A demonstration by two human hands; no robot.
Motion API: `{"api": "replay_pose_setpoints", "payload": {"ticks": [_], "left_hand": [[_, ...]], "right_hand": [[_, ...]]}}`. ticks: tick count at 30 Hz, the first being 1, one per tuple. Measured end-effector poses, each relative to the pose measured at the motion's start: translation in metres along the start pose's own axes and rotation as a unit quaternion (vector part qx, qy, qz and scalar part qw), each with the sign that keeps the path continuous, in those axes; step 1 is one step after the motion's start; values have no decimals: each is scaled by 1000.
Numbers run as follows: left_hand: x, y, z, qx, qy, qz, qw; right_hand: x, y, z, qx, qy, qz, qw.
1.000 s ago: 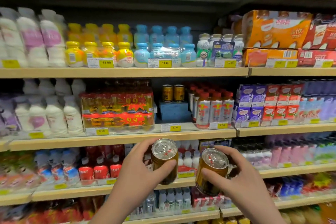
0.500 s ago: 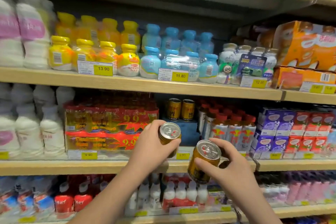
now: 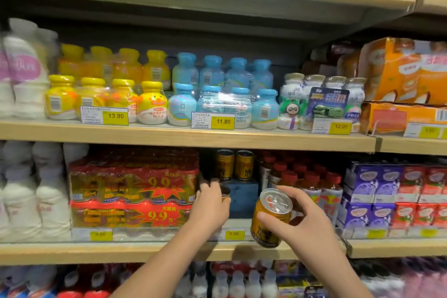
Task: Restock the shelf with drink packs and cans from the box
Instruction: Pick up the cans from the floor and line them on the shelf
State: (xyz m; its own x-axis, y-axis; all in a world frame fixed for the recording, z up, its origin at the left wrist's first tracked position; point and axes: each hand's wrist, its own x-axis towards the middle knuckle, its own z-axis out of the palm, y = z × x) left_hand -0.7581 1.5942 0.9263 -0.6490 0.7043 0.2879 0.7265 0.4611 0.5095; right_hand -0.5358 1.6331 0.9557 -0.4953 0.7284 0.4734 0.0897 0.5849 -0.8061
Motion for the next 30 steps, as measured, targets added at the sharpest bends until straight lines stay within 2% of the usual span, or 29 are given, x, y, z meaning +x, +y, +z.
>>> {"api": "replay_pose_setpoints", "payload": {"ticks": [15, 20, 30], "left_hand": [[11, -4, 27, 139, -38, -14, 989], [12, -1, 28, 276, -25, 26, 960], [9, 4, 33, 400, -12, 35, 916]], "right_hand": [[7, 20, -16, 36, -5, -11, 999], [6, 28, -18, 46, -2, -4, 999], [19, 34, -9, 39, -11, -5, 999]]}}
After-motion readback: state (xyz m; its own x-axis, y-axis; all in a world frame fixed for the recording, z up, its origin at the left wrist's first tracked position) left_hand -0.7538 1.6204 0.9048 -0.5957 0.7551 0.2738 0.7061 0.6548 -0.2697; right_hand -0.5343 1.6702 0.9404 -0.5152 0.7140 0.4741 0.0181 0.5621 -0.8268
